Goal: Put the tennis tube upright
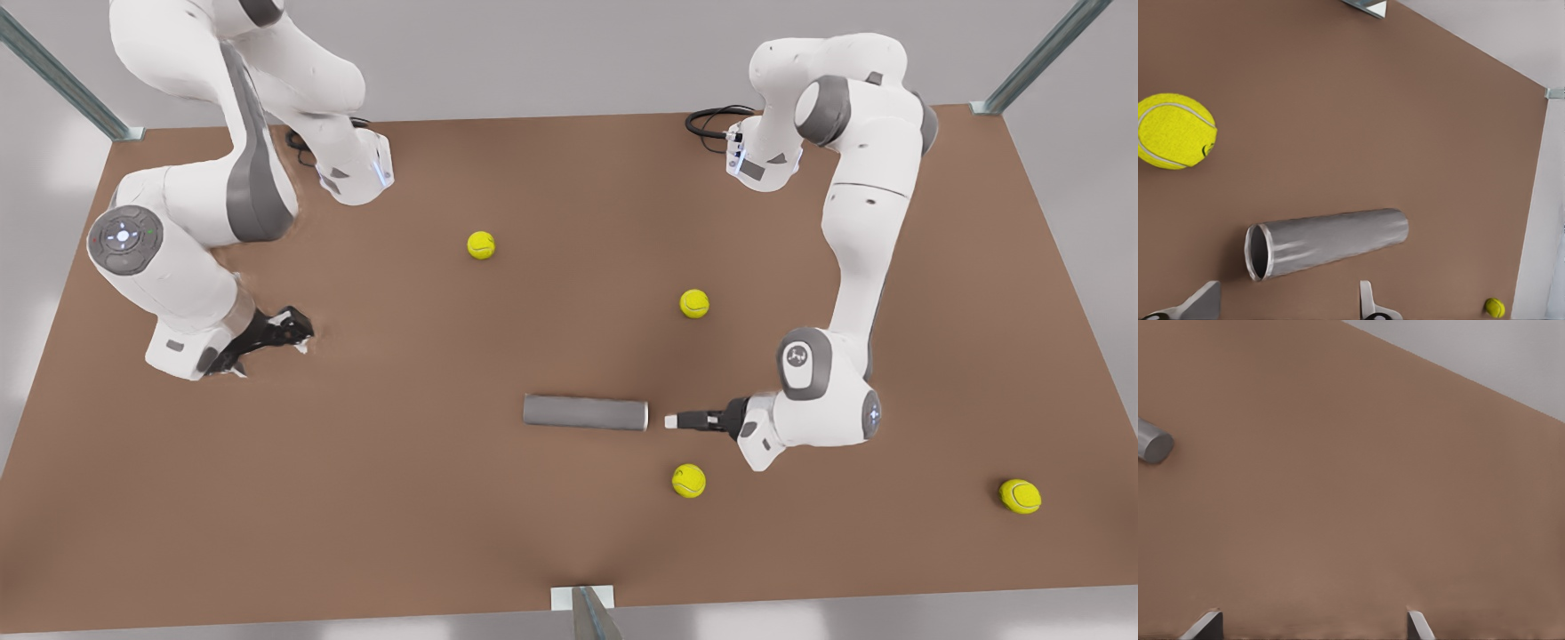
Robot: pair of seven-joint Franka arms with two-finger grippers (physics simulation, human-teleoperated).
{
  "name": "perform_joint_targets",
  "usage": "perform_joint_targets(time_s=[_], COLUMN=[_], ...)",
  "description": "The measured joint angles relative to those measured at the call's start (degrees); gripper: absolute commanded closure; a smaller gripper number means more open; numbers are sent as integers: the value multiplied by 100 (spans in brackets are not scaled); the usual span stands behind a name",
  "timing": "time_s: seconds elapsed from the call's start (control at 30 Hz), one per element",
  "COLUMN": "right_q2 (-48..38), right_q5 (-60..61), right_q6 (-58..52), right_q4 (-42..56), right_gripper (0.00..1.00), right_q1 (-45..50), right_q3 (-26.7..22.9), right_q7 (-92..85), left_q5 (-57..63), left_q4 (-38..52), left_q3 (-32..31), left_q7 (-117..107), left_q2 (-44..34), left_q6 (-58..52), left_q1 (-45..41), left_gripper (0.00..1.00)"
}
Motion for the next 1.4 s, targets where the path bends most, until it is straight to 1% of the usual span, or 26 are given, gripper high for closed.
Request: perform_joint_targets(time_s=[0.07, 0.1, 0.2, 0.27, 0.33, 0.4, 0.47, 0.57, 0.73, 0.83, 0.97, 1.1, 1.23, 1.4], right_q2=[-677, -994, -944, -909, -804, -784, -801, -813, -670, -511, -338, -311, -241, -202], right_q5=[5, 5, -20, -11, 56, 48, 54, 40, 40, 92, 101, 92, 92, 101], right_q6=[-67, -100, -407, -364, -316, -318, -304, -323, -153, -68, 25, 48, 62, 165], right_q4=[-569, -754, -529, -515, -462, -460, -458, -292, -296, -332, -325, -348, -348, -367], right_gripper=[0, 0, 0, 0, 0, 0, 0, 0, 0, 0, 0, 0, 0, 0], right_q1=[1343, 1755, 1793, 1707, 1473, 1428, 1386, 1332, 1272, 1344, 1776, 1484, 1617, 1567], right_q3=[-1456, -1813, -1800, -1757, -1573, -1569, -1569, -1567, -1563, -1563, -1561, -1563, -1561, -1562], right_q7=[534, 587, 915, 906, 927, 927, 932, 915, 923, 963, 1160, 1161, 1169, 1169], left_q5=[-24, -37, -58, -66, -85, -131, -160, -182, -195, -194, -192, -194, -197, -194], left_q4=[80, 108, 107, 112, 104, 118, 252, 233, 149, 126, 104, 165, 201, 321], left_q3=[-1, -9, -18, -18, -19, -44, -106, -97, -132, -190, -193, -194, -194, -185], left_q7=[171, 183, 307, 357, 403, 451, 553, 638, 641, 701, 869, 1000, 1036, 1036], left_q2=[142, 154, 196, 348, 432, 540, 645, 646, 641, 667, 716, 833, 901, 977], left_q6=[13, 13, 75, 291, 429, 655, 659, 620, 622, 629, 663, 669, 812, 874], left_q1=[-1, -2, -2, -6, -69, -130, -126, -107, -107, -115, -100, -110, -125, -133], left_gripper=[1, 1, 1, 1, 1, 1, 1, 1, 1, 1, 1, 1, 1, 1])
